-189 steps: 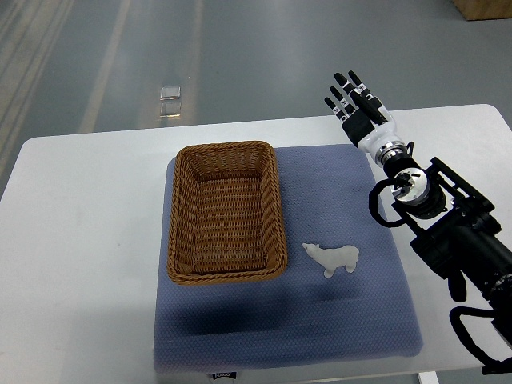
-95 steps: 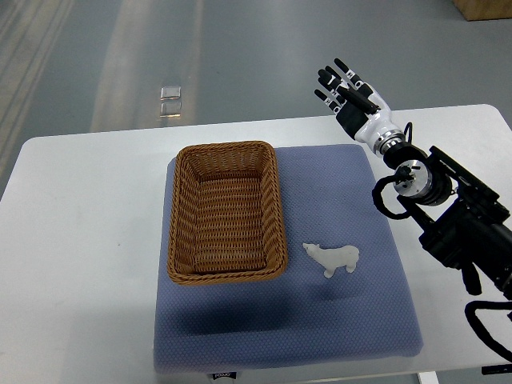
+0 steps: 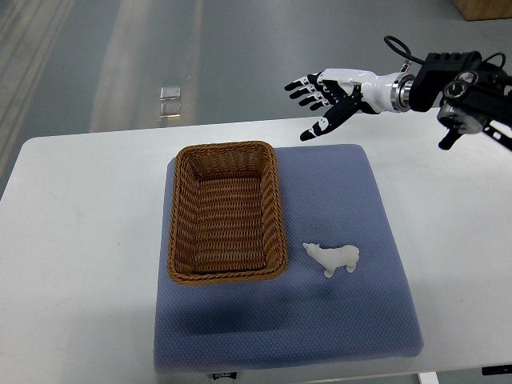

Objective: Place white bear in brown basket with right hand
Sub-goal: 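Lower the open right hand down toward the white bear figurine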

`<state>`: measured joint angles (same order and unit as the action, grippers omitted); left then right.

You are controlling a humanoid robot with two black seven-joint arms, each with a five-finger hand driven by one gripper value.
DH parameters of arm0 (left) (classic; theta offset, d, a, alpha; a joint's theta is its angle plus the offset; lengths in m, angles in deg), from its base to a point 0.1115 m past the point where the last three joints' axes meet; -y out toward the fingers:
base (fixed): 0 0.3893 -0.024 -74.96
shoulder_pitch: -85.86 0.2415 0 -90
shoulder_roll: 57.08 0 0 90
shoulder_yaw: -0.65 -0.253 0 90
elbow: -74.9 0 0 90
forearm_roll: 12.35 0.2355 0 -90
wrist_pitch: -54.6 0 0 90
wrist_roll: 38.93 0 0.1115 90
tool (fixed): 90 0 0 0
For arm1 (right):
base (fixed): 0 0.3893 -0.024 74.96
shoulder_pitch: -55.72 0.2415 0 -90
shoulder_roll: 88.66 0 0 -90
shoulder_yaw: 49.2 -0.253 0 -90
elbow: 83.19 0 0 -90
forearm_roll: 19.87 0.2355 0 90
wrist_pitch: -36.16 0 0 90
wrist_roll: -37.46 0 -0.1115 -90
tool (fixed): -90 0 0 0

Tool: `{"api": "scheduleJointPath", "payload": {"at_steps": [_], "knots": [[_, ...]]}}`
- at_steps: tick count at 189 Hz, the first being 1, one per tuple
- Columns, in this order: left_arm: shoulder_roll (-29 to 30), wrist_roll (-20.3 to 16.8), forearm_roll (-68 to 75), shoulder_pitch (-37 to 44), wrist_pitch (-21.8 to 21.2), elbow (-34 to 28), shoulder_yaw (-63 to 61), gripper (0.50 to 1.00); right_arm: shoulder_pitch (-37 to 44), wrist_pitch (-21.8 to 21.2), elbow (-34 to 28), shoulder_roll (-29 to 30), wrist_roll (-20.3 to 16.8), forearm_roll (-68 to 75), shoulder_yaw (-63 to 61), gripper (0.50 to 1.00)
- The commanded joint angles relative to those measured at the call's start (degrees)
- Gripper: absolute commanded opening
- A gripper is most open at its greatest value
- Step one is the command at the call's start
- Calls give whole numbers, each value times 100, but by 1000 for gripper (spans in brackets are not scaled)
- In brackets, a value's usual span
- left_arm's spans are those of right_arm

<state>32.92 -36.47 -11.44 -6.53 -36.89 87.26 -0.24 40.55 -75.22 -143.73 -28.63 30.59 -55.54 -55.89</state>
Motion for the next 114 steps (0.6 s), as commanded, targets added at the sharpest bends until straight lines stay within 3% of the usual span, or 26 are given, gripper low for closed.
{"api": "scheduleJointPath", "payload": {"at_steps": [1,28,64,114], "knots": [[0,0,5,-42,-1,20,1,1000,1174,-736,-397,-159,-456,8,1144,926],[0,0,5,-51,8,20,1,1000,2430,-1362,-1030,-132,-552,52,2189,926],[0,0,-3,-51,8,-15,1,1000,3151,-1362,-1584,-132,-737,420,2515,926],[0,0,-3,-51,8,-15,-8,1000,3213,-1362,-1795,-334,-957,1045,2559,913]]}}
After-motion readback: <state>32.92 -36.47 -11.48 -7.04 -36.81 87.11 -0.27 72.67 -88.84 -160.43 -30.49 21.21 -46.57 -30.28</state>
